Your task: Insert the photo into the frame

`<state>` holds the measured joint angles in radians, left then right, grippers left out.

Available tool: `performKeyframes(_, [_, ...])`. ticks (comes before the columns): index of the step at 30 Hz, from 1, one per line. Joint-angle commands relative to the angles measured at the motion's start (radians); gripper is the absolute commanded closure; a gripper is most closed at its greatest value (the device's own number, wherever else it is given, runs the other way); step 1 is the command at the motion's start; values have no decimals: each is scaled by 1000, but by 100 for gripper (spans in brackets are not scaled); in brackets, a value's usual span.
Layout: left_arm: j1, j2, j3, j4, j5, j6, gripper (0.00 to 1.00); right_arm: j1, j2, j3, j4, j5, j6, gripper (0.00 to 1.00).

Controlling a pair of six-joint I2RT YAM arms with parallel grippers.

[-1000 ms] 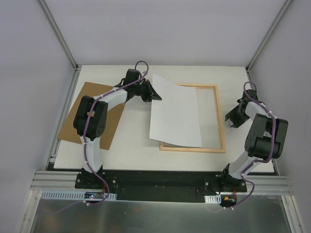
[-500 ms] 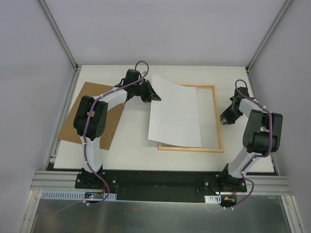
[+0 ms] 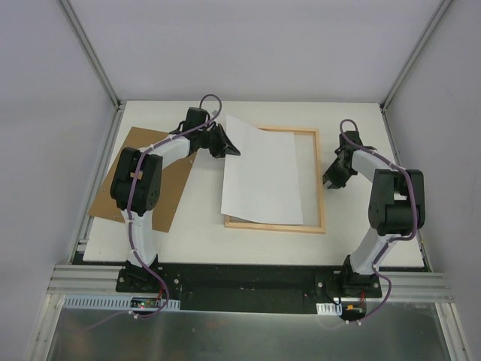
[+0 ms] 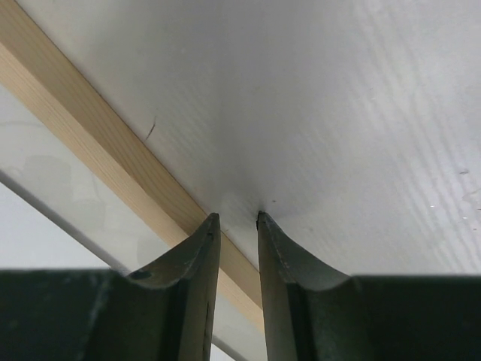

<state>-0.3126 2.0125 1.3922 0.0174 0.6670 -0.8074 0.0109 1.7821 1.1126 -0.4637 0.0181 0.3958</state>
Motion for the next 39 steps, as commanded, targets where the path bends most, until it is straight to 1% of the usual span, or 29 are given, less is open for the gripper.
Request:
performKeyframes(1, [4, 23, 16, 7, -1, 51, 100, 67, 36, 29, -16, -53, 34, 71])
performKeyframes(14, [3, 77, 73, 6, 52, 89, 100, 155, 83, 110, -56, -44, 23, 71])
performKeyframes(26, [4, 123, 137, -13, 75, 135, 100, 173, 123, 185, -98, -43, -5, 71])
performKeyframes(29, [4, 138, 166, -53, 83, 151, 100, 175, 128, 194, -104, -41, -12, 70])
performKeyframes(39, [6, 166, 212, -91, 82, 155, 100, 175, 140, 220, -118, -40, -25, 70])
